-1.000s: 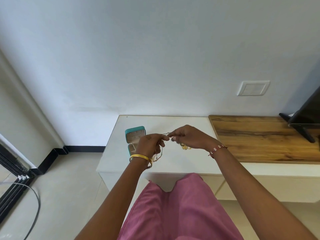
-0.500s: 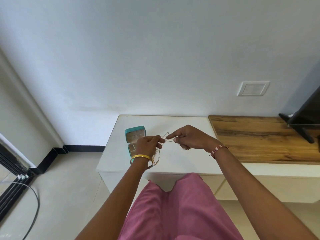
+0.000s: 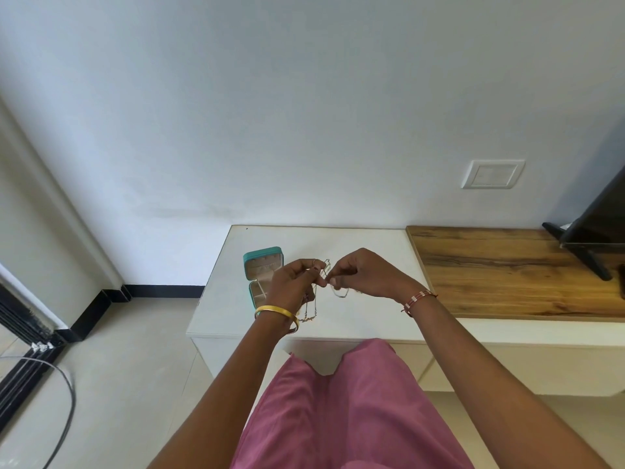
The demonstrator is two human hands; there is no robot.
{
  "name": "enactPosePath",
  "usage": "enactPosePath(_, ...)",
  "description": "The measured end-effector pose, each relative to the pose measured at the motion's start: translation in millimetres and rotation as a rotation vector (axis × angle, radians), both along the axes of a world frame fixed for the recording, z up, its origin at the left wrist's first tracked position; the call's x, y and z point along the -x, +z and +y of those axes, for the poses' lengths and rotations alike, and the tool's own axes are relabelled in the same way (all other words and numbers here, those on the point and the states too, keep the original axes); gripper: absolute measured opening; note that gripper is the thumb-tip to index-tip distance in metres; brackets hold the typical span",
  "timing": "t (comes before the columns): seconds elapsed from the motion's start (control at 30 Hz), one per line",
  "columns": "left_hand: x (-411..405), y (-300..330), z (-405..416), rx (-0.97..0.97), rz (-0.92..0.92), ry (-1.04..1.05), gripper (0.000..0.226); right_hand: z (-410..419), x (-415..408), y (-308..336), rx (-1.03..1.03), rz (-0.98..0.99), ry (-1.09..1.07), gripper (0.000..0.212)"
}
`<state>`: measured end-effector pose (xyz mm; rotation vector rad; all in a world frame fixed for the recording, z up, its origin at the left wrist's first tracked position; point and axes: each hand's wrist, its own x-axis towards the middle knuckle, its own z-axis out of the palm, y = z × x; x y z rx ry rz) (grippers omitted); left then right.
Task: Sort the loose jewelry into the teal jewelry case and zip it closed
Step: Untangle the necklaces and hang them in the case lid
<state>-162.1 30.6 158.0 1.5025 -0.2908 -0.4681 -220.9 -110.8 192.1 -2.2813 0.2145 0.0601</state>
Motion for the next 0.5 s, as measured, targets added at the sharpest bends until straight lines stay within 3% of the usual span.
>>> enactPosePath(0.1, 2, 3, -1, 0.024, 0.015, -0.002, 0.022, 6, -1, 1, -0.039, -0.070, 0.005, 0.015)
enactPosePath(0.33, -1, 10, 1, 0.127, 0.098, -0.006, 0.022, 16, -1, -5, -0.332, -0.067, -0.069, 0.014)
enactPosePath(0.5, -3, 13, 5, 0.208, 0.189, -0.040, 0.022, 18, -2, -9, -0.423, -0.053, -0.073, 0.008)
